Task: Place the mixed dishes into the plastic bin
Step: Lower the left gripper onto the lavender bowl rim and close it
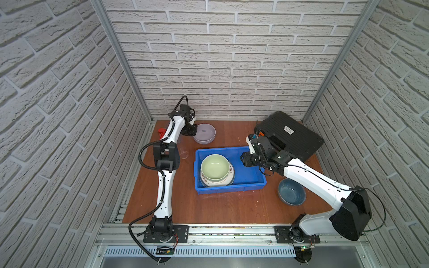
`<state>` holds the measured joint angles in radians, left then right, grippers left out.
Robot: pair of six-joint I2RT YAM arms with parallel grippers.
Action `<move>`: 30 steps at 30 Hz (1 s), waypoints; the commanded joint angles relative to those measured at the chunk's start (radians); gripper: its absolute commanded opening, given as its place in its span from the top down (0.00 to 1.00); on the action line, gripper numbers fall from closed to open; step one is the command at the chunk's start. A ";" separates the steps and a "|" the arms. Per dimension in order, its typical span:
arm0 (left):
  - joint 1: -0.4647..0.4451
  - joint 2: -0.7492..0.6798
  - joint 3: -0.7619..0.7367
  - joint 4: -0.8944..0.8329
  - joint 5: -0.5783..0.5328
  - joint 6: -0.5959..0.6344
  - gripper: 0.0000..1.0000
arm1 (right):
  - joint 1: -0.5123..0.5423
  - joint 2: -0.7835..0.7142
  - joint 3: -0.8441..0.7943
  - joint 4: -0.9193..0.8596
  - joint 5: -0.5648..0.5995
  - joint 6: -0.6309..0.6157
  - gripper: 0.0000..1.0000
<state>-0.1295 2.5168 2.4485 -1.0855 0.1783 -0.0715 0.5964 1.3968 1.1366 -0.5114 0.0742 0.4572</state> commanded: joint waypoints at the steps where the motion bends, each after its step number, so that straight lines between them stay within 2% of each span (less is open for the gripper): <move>1: -0.029 -0.024 -0.006 -0.035 0.046 0.044 0.80 | 0.002 -0.007 -0.014 0.036 0.006 0.006 0.48; 14: -0.096 -0.053 -0.027 -0.061 0.016 0.075 0.80 | 0.002 -0.020 -0.026 0.043 0.007 0.006 0.48; 26: -0.144 -0.062 -0.025 -0.137 -0.022 0.013 0.80 | 0.002 -0.024 -0.044 0.053 0.003 0.011 0.48; 30: -0.157 -0.071 -0.022 -0.137 -0.002 -0.033 0.72 | 0.002 -0.025 -0.046 0.053 0.007 0.012 0.48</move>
<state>-0.2703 2.4992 2.4371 -1.1786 0.1600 -0.0731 0.5964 1.3968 1.1019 -0.4923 0.0742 0.4606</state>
